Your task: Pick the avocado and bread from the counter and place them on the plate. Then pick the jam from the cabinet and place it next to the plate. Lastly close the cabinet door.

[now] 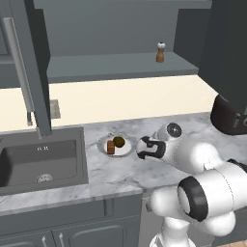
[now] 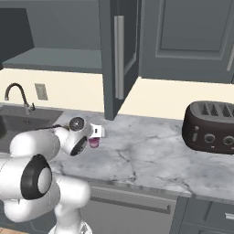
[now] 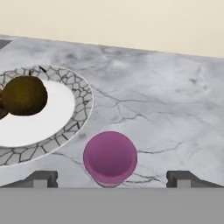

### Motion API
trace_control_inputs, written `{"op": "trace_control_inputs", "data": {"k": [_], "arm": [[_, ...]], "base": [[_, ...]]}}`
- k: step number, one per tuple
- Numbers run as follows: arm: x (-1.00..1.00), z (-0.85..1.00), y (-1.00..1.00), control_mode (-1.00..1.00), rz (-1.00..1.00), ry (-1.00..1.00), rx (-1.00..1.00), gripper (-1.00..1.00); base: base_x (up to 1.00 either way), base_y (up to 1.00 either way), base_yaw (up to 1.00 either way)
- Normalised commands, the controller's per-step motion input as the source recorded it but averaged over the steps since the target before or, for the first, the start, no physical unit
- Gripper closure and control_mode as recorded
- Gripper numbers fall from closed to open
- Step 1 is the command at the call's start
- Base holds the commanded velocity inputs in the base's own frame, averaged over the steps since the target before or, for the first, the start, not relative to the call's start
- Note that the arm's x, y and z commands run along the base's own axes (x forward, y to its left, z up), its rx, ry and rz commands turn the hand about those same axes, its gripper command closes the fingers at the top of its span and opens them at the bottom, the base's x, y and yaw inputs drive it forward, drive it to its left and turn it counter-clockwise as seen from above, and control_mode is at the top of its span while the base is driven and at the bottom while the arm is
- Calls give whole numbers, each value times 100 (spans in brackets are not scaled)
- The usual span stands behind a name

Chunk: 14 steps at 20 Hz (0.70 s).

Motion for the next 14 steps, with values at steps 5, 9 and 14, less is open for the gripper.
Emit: {"op": "trace_control_inputs", "data": {"k": [5,9,14], "arm": [[-19,82,0,-100,-5,31,-17,-100],[-36,76,-14,-100,0,23,-13,-100],[-53,40,-23,-100,0,12,-10,-100]], "base": [[0,0,0],[0,0,0],[0,0,0]]}}
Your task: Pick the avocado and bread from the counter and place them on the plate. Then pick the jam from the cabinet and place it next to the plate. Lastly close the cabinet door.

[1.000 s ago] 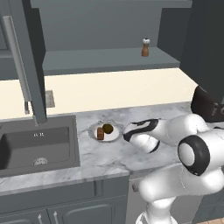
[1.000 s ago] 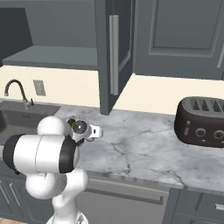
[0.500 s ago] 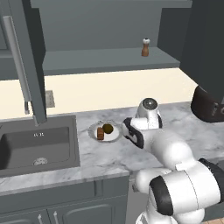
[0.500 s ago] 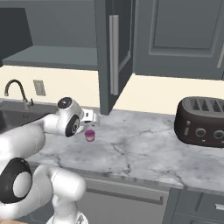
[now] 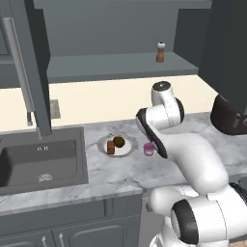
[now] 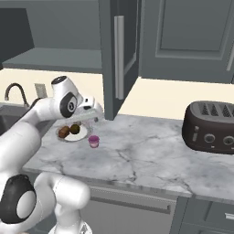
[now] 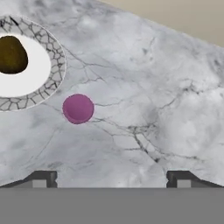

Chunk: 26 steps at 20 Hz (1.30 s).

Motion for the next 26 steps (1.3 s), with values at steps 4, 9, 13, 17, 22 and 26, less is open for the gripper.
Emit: {"op": "trace_control_inputs", "data": {"k": [4,9,13,17,22,26], "arm": [[-82,14,-17,-100,0,0,-6,-100],[-80,29,-6,-100,0,0,-4,-100],[-76,29,-4,-100,0,0,-1,-100],[-79,25,-8,-100,0,0,0,-100],[-75,29,-25,-100,0,0,0,-100],[-72,26,-41,-100,0,0,0,-100]], "base": [[0,0,0],[0,0,0],[0,0,0],[0,0,0],[0,0,0],[0,0,0]]}}
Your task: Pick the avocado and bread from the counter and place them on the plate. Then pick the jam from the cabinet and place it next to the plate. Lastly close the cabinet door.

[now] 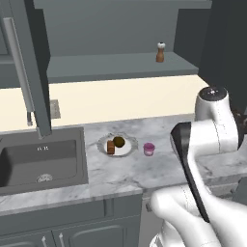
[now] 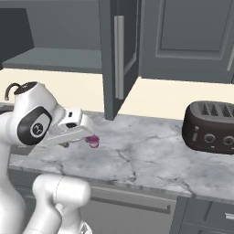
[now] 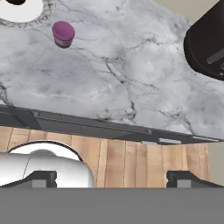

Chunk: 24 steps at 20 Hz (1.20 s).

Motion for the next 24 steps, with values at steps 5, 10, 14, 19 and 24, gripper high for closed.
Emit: {"op": "trace_control_inputs", "data": {"k": [5,10,14,19,24], "arm": [[-49,29,-45,-100,0,-2,0,-100],[-27,37,-40,-100,0,-7,1,-100],[-5,41,-41,-100,0,-12,10,-100],[0,40,-50,-100,0,-16,20,-100],[0,38,-50,-100,1,-14,20,-100]], "base": [[0,0,0],[0,0,0],[0,0,0],[0,0,0],[0,0,0]]}}
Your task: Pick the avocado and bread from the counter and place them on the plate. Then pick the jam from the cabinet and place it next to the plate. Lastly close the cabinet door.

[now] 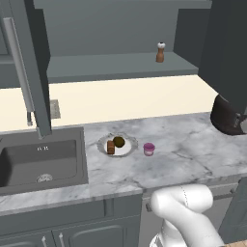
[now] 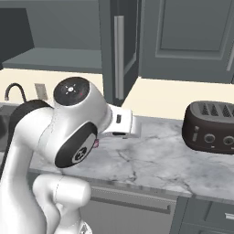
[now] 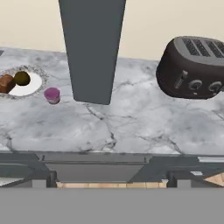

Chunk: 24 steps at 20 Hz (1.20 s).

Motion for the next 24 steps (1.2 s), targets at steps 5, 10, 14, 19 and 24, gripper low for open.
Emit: {"op": "trace_control_inputs", "data": {"k": [5,10,14,19,24], "arm": [[8,21,-36,-100,4,-17,22,-100],[31,2,-27,-100,11,-27,23,-100],[34,0,-22,-100,13,-29,21,-100],[60,-2,-8,-100,14,-12,16,-100],[95,-3,0,-100,10,0,7,-100]], "base": [[0,0,0],[0,0,0],[0,0,0],[0,0,0],[0,0,0]]}}
